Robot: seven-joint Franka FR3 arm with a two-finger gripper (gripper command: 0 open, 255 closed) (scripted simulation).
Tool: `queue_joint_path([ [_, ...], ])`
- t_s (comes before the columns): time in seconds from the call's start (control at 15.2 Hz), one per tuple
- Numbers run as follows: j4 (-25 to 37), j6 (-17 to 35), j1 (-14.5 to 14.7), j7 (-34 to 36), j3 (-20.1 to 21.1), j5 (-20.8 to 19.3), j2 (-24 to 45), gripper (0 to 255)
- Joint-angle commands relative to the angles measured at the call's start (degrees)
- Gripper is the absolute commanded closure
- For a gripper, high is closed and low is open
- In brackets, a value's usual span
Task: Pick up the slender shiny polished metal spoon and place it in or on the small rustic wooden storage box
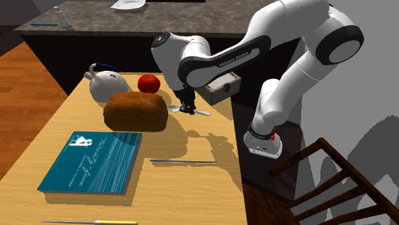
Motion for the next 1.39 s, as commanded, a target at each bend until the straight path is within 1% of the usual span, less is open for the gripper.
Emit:
queue_joint_path([
  [0.0,1.3,-1.59,-0.05,-0.13,-0.17,-0.05,-0.27,255],
  [1.06,13.27,-13.95,-0.43,-0.59,-1.06,-0.56,-0.67,255],
  [1.12,13.71,-14.35,-0.44,-0.6,-1.08,-0.58,-0.64,255],
  [1.32,10.43,-14.75,-1.52,-4.86,-4.17,-1.97,-4.39,255],
])
